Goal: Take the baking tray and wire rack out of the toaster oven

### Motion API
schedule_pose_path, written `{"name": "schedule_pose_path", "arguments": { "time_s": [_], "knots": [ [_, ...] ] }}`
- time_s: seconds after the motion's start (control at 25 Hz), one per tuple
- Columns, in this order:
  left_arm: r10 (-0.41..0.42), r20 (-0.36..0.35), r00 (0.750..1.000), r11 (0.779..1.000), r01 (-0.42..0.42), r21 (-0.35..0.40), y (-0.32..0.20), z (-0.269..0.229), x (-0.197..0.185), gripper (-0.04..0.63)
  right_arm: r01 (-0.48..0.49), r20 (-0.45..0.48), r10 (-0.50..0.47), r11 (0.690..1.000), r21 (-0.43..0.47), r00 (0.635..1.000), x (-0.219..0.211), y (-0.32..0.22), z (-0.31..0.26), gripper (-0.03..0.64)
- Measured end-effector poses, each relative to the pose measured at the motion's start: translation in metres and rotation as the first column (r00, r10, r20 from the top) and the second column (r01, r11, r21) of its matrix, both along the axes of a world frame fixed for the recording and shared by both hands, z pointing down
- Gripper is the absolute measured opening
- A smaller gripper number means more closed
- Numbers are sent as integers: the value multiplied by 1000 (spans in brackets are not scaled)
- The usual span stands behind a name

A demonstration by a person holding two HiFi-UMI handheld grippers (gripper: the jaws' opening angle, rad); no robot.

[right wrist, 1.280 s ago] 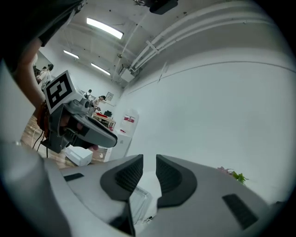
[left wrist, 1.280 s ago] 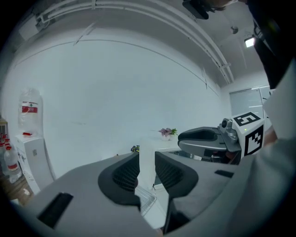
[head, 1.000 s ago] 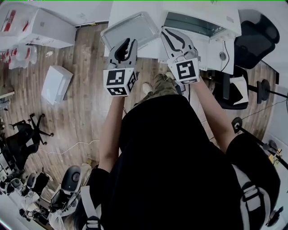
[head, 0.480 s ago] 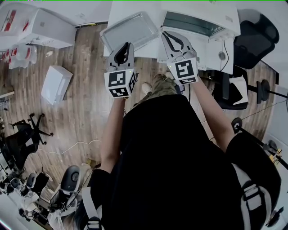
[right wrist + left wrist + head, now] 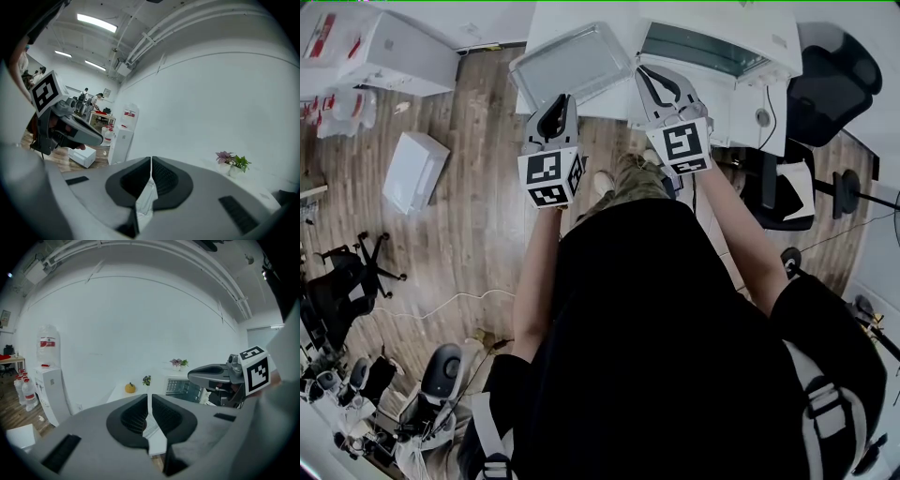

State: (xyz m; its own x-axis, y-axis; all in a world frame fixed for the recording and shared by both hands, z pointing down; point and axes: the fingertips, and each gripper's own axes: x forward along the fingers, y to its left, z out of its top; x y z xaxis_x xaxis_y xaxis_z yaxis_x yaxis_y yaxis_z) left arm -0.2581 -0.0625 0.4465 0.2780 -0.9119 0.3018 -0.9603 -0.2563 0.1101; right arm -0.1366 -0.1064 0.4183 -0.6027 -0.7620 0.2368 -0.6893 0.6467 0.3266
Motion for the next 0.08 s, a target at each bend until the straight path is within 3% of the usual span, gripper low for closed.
{"name": "schedule_pose_path", "arguments": {
  "time_s": [0.08],
  "knots": [
    [-11,-4,1000,1000,11,-9,3,3,-9,46,-1,5,1,1000,-9,1000,-8,-1,2,35]
  ]
}}
